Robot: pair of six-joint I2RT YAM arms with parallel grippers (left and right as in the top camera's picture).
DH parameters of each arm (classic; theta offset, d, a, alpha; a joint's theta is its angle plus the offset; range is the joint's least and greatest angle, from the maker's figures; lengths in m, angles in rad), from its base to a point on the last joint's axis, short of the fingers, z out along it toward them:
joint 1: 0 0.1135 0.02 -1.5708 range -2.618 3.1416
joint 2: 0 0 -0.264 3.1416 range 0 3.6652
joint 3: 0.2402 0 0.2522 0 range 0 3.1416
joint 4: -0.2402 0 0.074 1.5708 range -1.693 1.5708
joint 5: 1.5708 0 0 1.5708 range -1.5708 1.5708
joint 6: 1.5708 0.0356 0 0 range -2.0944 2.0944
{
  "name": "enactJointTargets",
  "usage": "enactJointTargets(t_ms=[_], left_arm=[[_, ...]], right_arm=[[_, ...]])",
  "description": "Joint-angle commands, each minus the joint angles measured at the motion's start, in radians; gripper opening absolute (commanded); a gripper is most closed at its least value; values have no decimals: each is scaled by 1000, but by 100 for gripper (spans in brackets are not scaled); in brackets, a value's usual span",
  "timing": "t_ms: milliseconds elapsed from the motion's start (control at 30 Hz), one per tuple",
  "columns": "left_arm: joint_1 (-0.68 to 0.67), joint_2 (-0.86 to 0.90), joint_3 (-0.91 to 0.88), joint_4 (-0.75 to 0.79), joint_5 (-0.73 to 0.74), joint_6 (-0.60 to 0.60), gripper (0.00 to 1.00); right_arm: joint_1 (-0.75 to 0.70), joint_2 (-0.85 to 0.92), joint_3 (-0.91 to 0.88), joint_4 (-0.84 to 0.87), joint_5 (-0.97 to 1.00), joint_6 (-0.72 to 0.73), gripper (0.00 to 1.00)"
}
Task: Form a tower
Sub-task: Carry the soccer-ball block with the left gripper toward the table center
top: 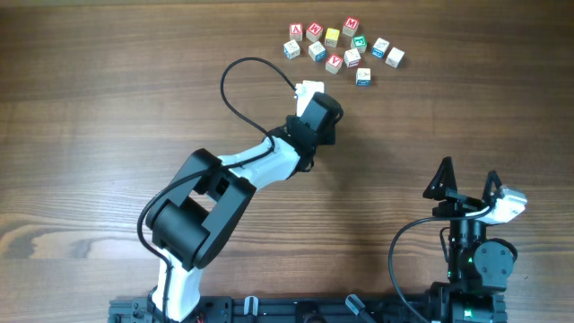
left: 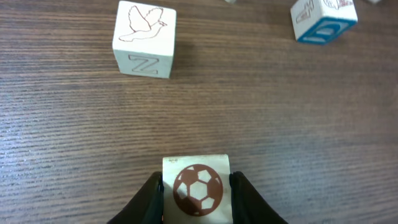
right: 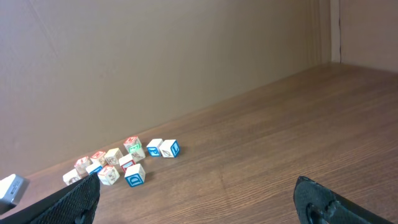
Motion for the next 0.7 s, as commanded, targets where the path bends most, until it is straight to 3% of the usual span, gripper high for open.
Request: enactJointTargets(t_ms=[0,367,500,667], left_arm=[[-14,11,-14,-38,9,24,25],[-64,2,-14,-72,-142,23,29],[-69,2,-14,-76,-156,23,35],[-63,2,-14,-76,-164,23,36]], right_arm=[[-4,-6,-1,3,-13,7,100],[-4,-6,-1,3,-13,8,100],[-4,-6,-1,3,-13,7,100],[-4,-6,-1,3,-13,7,100]])
